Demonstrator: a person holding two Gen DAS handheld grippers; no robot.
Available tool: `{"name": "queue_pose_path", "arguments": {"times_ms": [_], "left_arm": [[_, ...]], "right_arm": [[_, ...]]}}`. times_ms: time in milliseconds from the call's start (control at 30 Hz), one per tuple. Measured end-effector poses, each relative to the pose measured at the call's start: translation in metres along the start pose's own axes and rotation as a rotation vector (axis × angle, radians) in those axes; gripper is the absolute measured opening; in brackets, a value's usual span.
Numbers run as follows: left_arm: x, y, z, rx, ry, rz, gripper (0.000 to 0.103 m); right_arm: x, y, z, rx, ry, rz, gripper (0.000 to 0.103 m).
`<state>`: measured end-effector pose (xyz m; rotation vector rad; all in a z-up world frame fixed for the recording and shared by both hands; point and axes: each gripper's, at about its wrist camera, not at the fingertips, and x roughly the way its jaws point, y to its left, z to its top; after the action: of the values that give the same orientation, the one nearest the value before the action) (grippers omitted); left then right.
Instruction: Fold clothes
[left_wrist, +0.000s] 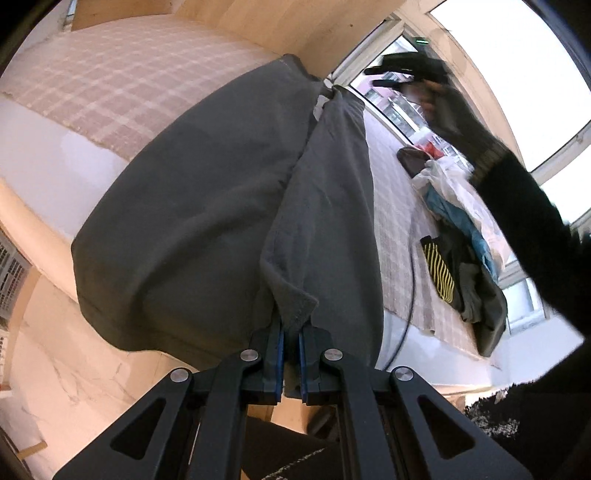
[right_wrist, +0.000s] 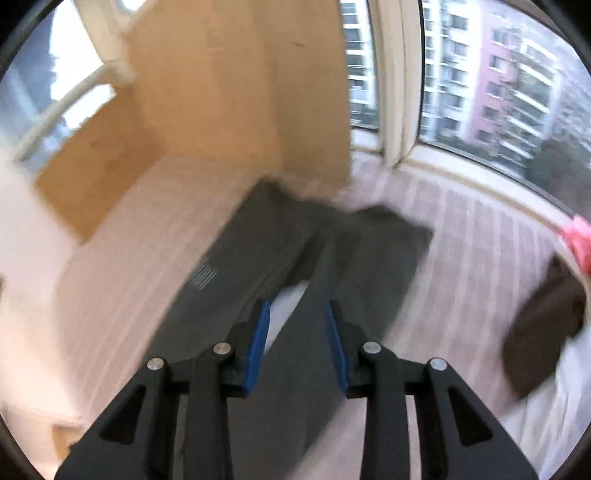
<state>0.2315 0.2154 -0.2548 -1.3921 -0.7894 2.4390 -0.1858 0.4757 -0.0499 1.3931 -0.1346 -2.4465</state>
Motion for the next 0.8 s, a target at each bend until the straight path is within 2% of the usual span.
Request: {"name": "queue_pose_path", "arguments": {"times_ms": [67,167,267,333,433,500,567,733,800], "left_arm": [[-0.001,0.002,0.003,0.020,0.003,-0.012,0.005],[-0.001,0.001,0.007,0.108,0.020,-0.014,0.005],[0.000,0.001,0.007,0.224,0.062,-0.003,0.010],[-0.001,0.003,0.007,0.289,0.097,0.014,0.020],[-0.013,0.010,0.009,0.360,0.127,0.012,0.024],[-0.021,0.013,0.013,0.394,0.130,0.012,0.029],[-0.027,0.016,0.020,0.423,0.134,0.007,0.034],[-0.016,0.019,0.026,0.488,0.197,-0.025,0.035],[-0.014,0.018,0.025,0.509,0.205,-0.034,0.035]], "right_arm": [[-0.036,0.013,-0.059,-0.009,0.032,0.047,0.031],[-0.075,0.039,-0.170,0.009,0.098,0.089,0.031],[-0.093,0.080,-0.273,0.026,0.117,0.023,0.031],[-0.097,0.111,-0.335,0.054,0.123,-0.017,0.031],[-0.092,0.143,-0.385,0.091,0.121,-0.035,0.032],[-0.091,0.164,-0.404,0.069,0.090,-0.082,0.031],[-0.090,0.180,-0.415,0.028,0.056,-0.125,0.032],[-0.078,0.197,-0.423,-0.014,0.039,-0.218,0.033],[-0.070,0.199,-0.427,-0.024,0.027,-0.222,0.034]]}}
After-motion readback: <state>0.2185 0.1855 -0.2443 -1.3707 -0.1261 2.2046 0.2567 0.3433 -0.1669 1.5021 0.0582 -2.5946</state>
